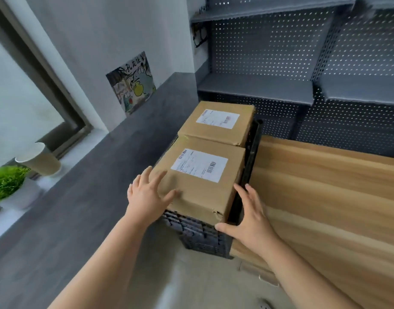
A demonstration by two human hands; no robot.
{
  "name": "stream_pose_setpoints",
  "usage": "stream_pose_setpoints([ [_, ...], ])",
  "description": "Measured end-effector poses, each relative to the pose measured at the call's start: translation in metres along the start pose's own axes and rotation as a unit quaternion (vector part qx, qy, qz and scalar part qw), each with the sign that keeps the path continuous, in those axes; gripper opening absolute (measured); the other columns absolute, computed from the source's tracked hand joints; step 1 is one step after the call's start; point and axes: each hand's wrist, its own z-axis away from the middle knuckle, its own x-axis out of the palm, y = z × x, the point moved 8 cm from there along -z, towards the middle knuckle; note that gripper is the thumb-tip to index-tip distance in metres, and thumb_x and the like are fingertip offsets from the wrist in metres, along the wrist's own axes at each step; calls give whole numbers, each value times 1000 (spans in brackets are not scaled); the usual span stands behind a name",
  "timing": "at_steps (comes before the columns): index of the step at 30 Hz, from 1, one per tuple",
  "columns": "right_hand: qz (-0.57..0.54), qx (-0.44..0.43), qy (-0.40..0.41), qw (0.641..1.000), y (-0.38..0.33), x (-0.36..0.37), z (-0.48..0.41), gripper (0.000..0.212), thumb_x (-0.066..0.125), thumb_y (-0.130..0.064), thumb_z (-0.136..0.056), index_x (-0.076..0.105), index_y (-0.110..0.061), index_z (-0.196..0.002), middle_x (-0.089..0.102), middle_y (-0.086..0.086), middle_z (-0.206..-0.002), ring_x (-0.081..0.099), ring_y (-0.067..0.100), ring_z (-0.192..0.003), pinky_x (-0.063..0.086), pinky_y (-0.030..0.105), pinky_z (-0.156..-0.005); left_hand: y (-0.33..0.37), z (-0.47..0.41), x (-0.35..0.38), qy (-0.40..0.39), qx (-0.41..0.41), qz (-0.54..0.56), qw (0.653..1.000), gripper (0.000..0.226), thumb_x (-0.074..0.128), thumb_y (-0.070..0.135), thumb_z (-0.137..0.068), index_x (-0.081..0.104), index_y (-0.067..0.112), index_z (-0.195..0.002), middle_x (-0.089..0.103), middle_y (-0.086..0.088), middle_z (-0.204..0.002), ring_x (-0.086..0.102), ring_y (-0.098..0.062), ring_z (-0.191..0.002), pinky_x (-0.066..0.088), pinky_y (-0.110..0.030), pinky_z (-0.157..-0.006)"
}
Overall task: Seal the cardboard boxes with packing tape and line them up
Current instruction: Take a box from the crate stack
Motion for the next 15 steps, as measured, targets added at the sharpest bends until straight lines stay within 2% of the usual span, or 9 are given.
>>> stream_pose_setpoints([
  [3,-48,56,6,997,-4,17,5,104,82,-45,-74,13,-44,-151,18,-11,-160,26,14,-144,25,30,-114,-3,1,6,-37,46,64,996,65,61,64,-81,45,40,-140,28,8,-150,21,-28,-137,24,-41,-115],
  [5,-54,80,48,994,-10,19,9,100,80,-43,-77,13,-46,-151,30,-9,-157,38,17,-138,35,37,-112,-5,9,5,-32,87,73,993,64,68,59,-79,50,39,-137,32,10,-146,22,-29,-134,27,-41,-113],
  [8,-68,84,101,989,-21,9,26,88,78,-37,-80,24,-49,-148,50,-11,-136,52,12,-116,42,29,-98,-9,30,-2,9,106,86,991,60,76,46,-78,55,36,-133,37,9,-143,23,-30,-129,36,-40,-102],
  [12,-60,93,119,987,-14,-10,60,73,75,-37,-83,30,-71,-130,61,-13,-116,64,16,-88,54,35,-87,6,71,-12,97,142,118,978,45,80,30,-78,66,31,-122,47,10,-131,29,-31,-117,35,-34,-83],
  [13,-62,95,126,986,-8,-16,70,70,74,-35,-83,32,-75,-123,62,-13,-114,65,17,-87,54,37,-87,13,80,-12,108,154,121,975,44,81,30,-77,68,31,-119,48,10,-128,30,-30,-114,36,-34,-81],
  [15,-78,95,149,981,1,-34,90,65,74,-34,-84,37,-76,-116,63,-14,-116,64,11,-97,53,36,-92,32,93,-10,112,176,123,970,42,82,30,-76,70,29,-117,50,9,-125,29,-27,-110,35,-34,-81],
])
